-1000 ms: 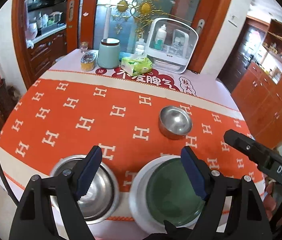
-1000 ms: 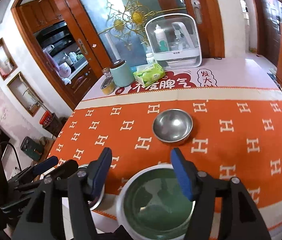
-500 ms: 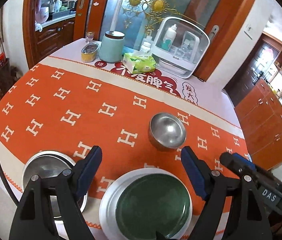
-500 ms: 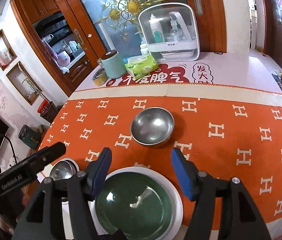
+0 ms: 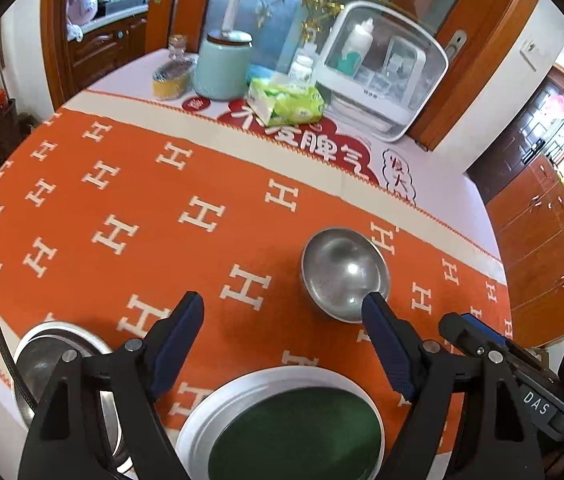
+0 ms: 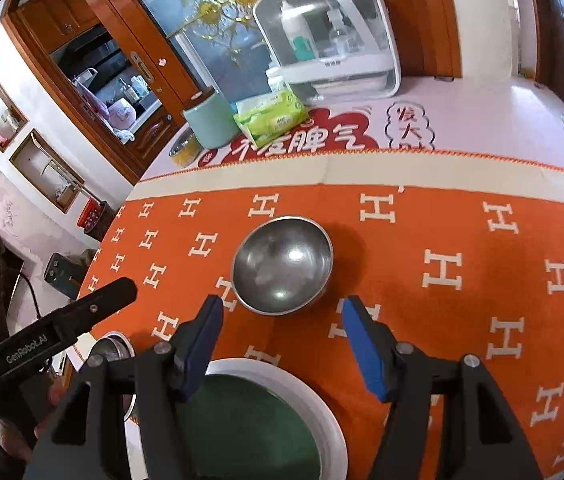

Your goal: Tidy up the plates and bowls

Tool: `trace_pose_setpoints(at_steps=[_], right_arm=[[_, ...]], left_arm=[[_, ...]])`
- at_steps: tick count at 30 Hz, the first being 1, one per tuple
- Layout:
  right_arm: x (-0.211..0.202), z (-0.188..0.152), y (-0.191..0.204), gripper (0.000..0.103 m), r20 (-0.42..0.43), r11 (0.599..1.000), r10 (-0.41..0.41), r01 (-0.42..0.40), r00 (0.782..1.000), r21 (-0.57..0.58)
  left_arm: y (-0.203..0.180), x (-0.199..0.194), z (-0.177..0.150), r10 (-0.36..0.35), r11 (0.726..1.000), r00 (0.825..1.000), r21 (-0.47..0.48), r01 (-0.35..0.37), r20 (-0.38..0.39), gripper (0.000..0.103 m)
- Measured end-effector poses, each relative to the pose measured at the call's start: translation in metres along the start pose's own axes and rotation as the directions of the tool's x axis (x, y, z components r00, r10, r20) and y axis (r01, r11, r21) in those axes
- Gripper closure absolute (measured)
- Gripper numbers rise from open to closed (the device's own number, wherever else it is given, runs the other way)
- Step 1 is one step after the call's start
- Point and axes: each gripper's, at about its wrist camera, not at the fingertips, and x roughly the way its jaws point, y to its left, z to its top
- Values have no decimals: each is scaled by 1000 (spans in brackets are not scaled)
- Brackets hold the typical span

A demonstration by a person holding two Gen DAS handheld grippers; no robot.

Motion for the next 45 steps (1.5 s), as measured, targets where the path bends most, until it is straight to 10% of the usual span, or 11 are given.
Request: trace_pose_setpoints(at_steps=[28, 45], right_arm=[[107, 15, -53, 41, -140, 998, 29, -20, 990, 63], [126, 14, -66, 75, -176, 996, 54, -40, 983, 82]], left_arm=[[-9, 143, 11, -87, 995, 974, -75, 73, -208, 23], [-20, 173, 8, -74, 997, 955, -30, 68, -287, 52]])
